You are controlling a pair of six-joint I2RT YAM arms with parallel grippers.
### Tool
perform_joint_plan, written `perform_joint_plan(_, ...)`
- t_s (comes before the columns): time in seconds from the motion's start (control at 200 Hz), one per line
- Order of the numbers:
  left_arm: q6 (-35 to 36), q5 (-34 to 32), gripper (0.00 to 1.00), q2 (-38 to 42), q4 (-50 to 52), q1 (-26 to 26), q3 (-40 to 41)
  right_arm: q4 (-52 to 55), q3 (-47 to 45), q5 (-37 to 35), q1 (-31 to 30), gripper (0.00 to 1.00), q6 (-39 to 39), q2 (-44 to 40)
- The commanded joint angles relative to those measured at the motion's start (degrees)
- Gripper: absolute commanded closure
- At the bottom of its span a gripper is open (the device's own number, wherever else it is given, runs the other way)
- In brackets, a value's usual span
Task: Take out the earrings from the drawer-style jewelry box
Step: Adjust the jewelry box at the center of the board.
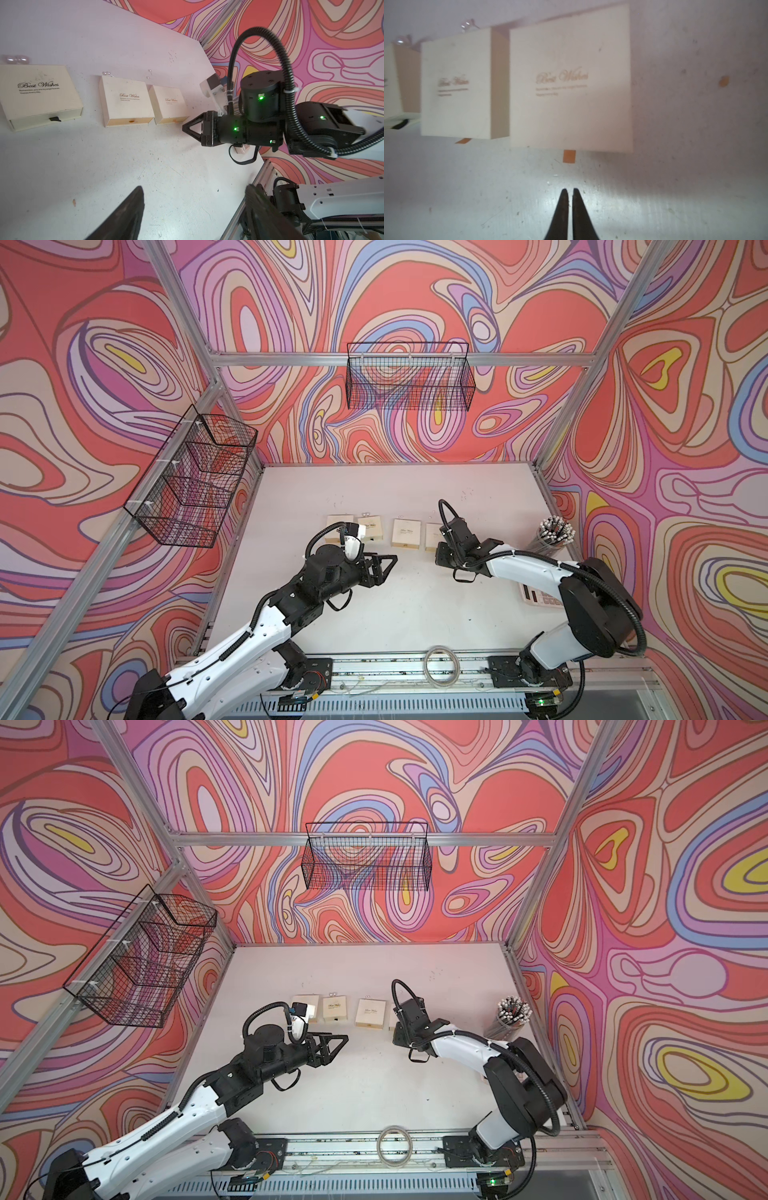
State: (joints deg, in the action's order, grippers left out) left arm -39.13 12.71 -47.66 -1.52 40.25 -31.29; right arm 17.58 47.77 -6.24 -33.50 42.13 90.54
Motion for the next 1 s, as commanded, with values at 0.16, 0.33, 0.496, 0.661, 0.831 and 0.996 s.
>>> perform_joint_plan(0.16,0.6,-2.1,0.22,0.8,3.3,-0.3,0.3,-2.3,3.3,-3.5,-0.3,0.94,2.2,5.1)
perform_joint_plan(0.33,0.2,-1.9,0.22,0.1,2.7,-0.4,0.6,-2.4,5.3,-4.0,-0.3,0.93,2.3,7.4)
perform_joint_plan(0.496,0.4,-2.0,0.22,-0.1,2.7,-0.4,0.5,-2.7,6.5,-5.3,-0.3,0.93,2.7,8.6)
perform_joint_plan(0.661,0.5,-2.2,0.22,-0.2,2.8,-0.6,0.6,-2.0,8.4,-5.7,-0.3,0.93,2.5,10.0)
perform_joint_plan(0.831,0.5,-2.1,0.22,0.1,2.8,-0.5,0.8,-0.9,9.8,-6.7,-0.1,0.93,2.6,10.0)
perform_joint_plan(0.996,0.5,-2.3,0.22,0.7,3.4,-0.6,0.8,-0.2,9.4,-7.4,0.2,0.93,2.9,10.9)
